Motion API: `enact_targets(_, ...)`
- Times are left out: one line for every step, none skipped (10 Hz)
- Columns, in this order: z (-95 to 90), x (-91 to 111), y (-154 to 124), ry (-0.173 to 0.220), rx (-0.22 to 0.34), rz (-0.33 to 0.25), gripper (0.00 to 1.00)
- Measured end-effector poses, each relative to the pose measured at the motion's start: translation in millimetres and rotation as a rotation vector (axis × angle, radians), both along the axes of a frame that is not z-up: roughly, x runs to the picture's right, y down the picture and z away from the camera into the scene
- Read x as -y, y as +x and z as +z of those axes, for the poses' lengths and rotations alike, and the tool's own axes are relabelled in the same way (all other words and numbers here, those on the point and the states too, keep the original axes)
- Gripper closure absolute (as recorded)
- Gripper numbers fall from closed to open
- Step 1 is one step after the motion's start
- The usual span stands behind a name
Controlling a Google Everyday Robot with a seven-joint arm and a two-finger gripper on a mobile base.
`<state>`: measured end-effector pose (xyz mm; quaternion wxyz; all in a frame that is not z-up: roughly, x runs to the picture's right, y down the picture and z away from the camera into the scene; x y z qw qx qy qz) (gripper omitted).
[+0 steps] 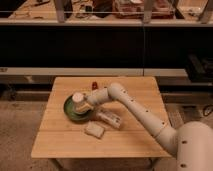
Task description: Place the ceramic cup in the ceramic bowl
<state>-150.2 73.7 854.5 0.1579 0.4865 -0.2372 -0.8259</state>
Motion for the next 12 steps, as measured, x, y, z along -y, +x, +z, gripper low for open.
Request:
enact_targets(1.4,-0.8,-2.0,-0.002,-0.001,-0.003,0.21)
enact_targets(2.5,-1.4,-4.7,-0.004,-0.002,-0.008,0.2)
enact_targets(3.2,-1.9,-6.4,-0.006,-0.002,-0.01,0.2)
enact_targets(4.1,-2.0,-7.2,-0.008,-0.004,-0.011,0.2)
enact_targets(4.7,-2.3,-7.6,-0.01,-0.005,-0.012,0.2)
enact_targets(4.6,-2.6,-8.2,-0.01,-0.004,-0.015,0.2)
enact_targets(2.7,-3.2,-8.5,-0.007,-0.002,-0.022,0.2)
enact_targets(-1.9,-3.7,-9.1,0.01,0.004,-0.043,0.2)
enact_targets(-6.9,-5.0,-9.1,0.036,0.001,-0.08,0.2)
enact_targets(-9.4,-2.7,-5.7,0.057,-0.013,-0.103,0.2)
enact_targets(-10.9,1.7,-0.1,0.075,-0.029,-0.115,0.2)
enact_targets(-10.2,0.4,0.7,0.074,-0.03,-0.116,0.2)
